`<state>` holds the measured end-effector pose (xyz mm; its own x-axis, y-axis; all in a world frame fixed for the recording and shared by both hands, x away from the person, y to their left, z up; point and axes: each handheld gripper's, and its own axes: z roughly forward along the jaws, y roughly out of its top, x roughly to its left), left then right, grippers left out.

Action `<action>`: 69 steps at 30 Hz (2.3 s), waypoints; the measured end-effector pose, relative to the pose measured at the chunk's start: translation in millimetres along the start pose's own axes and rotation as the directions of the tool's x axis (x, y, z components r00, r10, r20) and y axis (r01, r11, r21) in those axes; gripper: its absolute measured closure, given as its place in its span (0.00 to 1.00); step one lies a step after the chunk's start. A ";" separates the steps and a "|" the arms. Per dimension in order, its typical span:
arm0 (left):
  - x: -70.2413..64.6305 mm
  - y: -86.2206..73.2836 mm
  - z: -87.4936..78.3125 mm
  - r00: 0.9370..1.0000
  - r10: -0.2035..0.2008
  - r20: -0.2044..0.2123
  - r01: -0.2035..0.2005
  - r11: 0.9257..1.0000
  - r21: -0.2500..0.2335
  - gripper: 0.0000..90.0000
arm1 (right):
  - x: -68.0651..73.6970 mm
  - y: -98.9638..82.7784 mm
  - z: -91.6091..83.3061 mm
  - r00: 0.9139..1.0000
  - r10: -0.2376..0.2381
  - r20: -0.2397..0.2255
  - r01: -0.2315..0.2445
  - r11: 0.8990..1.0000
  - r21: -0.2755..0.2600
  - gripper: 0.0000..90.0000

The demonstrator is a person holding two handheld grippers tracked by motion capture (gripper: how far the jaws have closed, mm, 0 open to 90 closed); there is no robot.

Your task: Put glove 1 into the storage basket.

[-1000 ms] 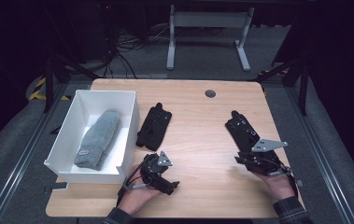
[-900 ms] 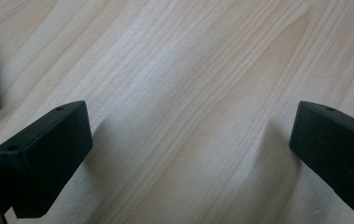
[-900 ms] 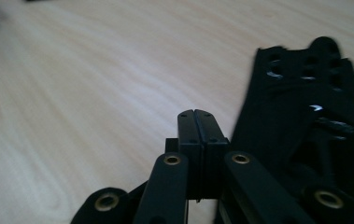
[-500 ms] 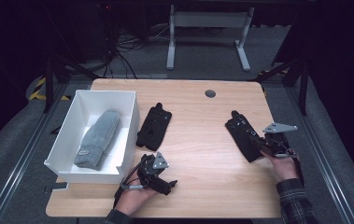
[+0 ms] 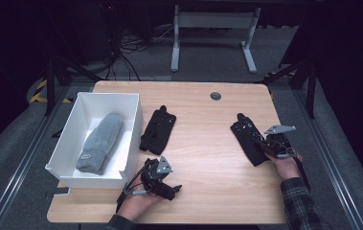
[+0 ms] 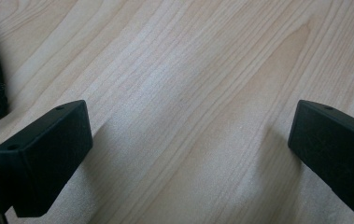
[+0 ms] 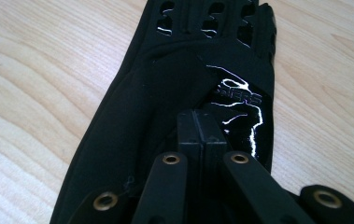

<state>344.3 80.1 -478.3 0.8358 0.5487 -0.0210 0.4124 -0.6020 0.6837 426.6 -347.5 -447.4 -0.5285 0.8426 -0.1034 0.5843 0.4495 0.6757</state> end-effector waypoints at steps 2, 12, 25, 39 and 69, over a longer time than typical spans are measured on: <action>0.0 0.0 0.0 1.000 0.000 -0.001 0.000 1.000 0.000 0.00 | 1.7 -0.5 -1.6 1.000 -0.009 -0.017 0.009 1.000 0.007 1.00; 0.2 0.0 0.1 1.000 0.002 -0.001 -0.002 1.000 -0.001 0.00 | 13.8 -4.3 -8.8 0.996 -0.051 -0.077 0.053 0.998 0.022 1.00; 0.3 -0.5 -0.2 1.000 0.003 0.003 -0.003 1.000 -0.002 0.00 | 37.3 -10.8 -18.4 0.990 -0.093 -0.108 0.096 0.995 0.027 1.00; 0.4 -0.5 -0.3 1.000 0.004 0.004 -0.004 1.000 -0.002 0.00 | 74.0 -18.2 -31.1 0.974 -0.153 -0.169 0.161 0.986 0.032 1.00; 0.4 -0.5 -0.3 1.000 0.004 0.003 -0.004 1.000 -0.001 0.00 | 132.7 -35.6 -59.1 0.926 -0.259 -0.273 0.268 0.963 -0.005 0.89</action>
<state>344.3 80.8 -478.4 0.8386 0.5444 -0.0206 0.4086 -0.6034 0.6848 299.3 -269.3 -442.1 -0.8092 0.5832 -0.0719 0.4182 0.6575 0.6267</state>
